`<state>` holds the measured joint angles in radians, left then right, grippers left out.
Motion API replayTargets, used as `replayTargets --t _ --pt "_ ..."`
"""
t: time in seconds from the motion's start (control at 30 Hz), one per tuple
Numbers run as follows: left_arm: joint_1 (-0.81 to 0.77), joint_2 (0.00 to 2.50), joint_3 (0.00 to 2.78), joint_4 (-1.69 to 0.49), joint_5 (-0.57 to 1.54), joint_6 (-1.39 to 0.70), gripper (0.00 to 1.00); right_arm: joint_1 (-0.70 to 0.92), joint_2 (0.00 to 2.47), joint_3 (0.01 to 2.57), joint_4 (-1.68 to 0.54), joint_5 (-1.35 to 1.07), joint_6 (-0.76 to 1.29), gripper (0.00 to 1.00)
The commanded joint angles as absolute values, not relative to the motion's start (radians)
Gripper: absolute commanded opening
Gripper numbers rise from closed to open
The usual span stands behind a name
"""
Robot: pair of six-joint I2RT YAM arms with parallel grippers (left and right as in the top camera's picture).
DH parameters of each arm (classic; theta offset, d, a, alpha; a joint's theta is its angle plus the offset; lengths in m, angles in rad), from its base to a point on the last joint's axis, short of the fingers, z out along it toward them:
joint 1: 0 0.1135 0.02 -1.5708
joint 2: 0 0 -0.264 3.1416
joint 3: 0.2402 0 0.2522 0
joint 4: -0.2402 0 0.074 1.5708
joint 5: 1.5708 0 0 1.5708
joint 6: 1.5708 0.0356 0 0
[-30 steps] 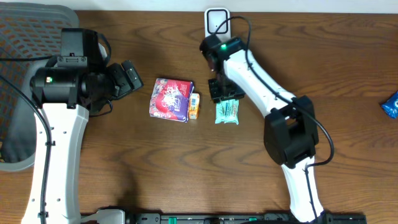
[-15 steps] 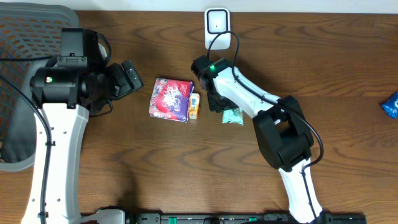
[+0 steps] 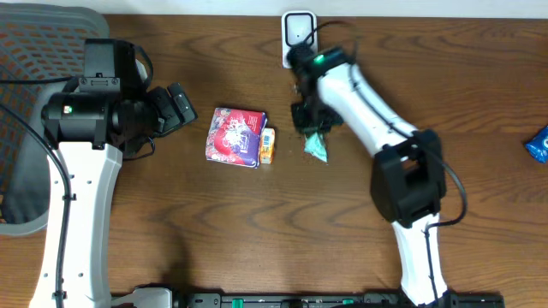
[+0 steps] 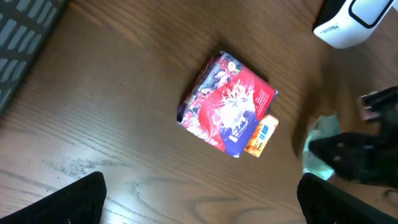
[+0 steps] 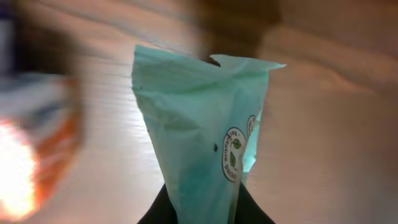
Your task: Scan the item barcode
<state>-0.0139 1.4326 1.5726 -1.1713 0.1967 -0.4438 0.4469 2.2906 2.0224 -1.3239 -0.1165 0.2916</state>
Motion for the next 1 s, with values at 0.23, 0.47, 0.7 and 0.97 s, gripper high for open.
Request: replayTargets --t 0.23,0.47,0.7,0.97 --pt "-0.010 1.431 1.579 -1.174 0.191 -0.434 0.98 0.221 2.297 1.853 -1.294 -1.011 -0.201 0.01" --pt "-0.010 1.431 1.579 -1.174 0.191 -0.434 0.98 0.129 2.297 1.618 -1.106 -1.118 -0.153 0.10" --pt "-0.010 1.431 1.579 -1.174 0.191 -0.434 0.98 0.045 2.296 1.657 -1.098 -0.718 0.058 0.31" --pt "-0.010 1.431 1.579 -1.174 0.191 -0.434 0.98 0.044 2.296 1.861 -1.280 -0.466 0.089 0.49"
